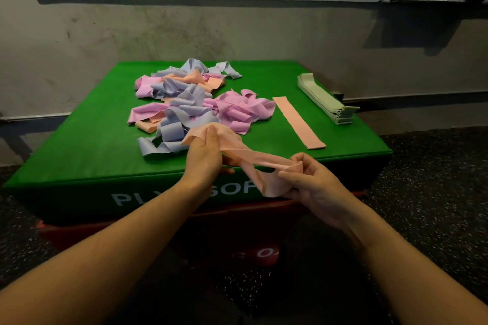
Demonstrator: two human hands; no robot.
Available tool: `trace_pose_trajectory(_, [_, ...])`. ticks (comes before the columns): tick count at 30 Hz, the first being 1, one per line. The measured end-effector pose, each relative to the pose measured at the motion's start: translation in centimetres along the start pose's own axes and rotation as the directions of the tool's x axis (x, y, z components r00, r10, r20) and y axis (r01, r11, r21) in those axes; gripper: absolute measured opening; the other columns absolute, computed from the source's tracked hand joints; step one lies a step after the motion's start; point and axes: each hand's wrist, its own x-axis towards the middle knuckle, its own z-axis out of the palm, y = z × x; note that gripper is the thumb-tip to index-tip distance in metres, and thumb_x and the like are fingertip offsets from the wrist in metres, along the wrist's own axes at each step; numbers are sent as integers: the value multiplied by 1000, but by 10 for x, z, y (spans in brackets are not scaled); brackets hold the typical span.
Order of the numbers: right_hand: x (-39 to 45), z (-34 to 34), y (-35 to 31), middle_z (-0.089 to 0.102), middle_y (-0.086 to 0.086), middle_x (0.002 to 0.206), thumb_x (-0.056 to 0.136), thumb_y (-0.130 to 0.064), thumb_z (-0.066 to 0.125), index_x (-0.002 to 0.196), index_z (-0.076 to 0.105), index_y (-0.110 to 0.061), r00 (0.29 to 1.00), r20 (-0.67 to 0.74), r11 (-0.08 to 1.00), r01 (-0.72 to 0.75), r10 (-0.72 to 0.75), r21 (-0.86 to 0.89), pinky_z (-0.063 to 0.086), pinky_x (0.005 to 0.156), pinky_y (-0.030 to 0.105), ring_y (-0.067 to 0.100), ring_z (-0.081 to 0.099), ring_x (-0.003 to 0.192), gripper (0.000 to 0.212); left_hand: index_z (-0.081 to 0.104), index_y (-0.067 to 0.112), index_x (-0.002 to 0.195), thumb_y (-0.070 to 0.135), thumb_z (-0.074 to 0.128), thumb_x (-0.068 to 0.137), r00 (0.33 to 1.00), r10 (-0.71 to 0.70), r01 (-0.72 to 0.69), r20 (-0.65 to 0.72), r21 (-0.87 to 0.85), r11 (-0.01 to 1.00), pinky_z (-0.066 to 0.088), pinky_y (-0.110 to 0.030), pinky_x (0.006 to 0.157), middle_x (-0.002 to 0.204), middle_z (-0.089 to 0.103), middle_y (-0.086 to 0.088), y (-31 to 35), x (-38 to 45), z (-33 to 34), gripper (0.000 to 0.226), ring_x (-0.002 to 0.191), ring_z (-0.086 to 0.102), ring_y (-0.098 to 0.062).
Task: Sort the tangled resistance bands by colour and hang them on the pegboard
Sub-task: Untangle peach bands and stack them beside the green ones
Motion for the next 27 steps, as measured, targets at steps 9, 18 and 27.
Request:
trace_pose_trajectory(9, [-2, 12, -5, 60, 7, 82, 82, -4, 73, 83, 50, -9, 993, -100, 970, 32, -58, -242, 52, 48, 26, 15, 62, 63, 24, 49, 21, 122, 37, 29, 108, 994, 48, -44, -98, 48, 998, 50, -29, 72, 93, 55, 3, 7, 15, -7, 29, 85, 55, -12])
trace_pose_trajectory(18, [5, 2, 2, 65, 2, 95, 84, 1, 65, 63, 41, -9, 819, -262, 680, 198, -510, -706, 46, 82, 28, 10, 61, 97, 33, 53, 25, 97, 32, 30, 109, 999, 42, -42, 1, -28, 999, 59, -31, 58, 97, 61, -6, 9, 8, -7, 27, 78, 65, -19])
trace_pose_trajectory(27, [3, 14, -13, 71, 9, 86, 88, -3, 66, 109, 54, -16, 978, -147, 935, 87, -145, -343, 46, 68, 36, 24, 61, 75, 28, 49, 17, 115, 30, 35, 108, 996, -87, 90, 26, -167, 982, 60, -34, 63, 108, 58, -6, 10, 23, -10, 20, 94, 64, -19])
